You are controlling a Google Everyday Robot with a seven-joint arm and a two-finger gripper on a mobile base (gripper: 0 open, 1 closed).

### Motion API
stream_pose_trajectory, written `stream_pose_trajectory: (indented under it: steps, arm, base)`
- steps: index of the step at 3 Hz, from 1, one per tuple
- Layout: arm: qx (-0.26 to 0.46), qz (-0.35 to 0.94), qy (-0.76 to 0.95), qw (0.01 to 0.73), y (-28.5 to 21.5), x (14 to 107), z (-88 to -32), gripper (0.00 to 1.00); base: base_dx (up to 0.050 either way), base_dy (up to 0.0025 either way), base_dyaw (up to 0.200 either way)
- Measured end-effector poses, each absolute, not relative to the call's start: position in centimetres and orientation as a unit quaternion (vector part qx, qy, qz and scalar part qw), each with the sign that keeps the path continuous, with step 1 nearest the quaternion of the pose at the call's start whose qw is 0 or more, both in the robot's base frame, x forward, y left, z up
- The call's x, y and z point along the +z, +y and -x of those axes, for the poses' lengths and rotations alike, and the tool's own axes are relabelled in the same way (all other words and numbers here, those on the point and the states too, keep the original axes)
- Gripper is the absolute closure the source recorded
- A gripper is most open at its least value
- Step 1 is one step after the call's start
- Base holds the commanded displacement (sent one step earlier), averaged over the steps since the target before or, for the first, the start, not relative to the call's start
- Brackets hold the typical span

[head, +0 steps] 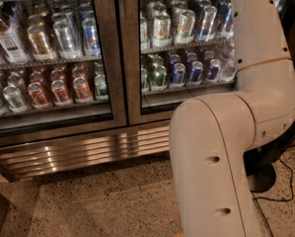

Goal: Open right fridge door

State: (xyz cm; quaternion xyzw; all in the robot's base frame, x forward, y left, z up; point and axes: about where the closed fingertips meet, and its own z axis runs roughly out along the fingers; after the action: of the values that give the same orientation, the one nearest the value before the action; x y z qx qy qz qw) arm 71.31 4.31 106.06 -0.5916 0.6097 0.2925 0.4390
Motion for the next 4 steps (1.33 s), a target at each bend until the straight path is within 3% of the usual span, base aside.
stream_pose_trajectory:
  steps: [4]
  arm:
    - [0.311, 0.599, 0.594, 0.437, 5.3, 105.1, -71.4, 1.00]
  base:
    - [0.000, 0.00000, 0.000]
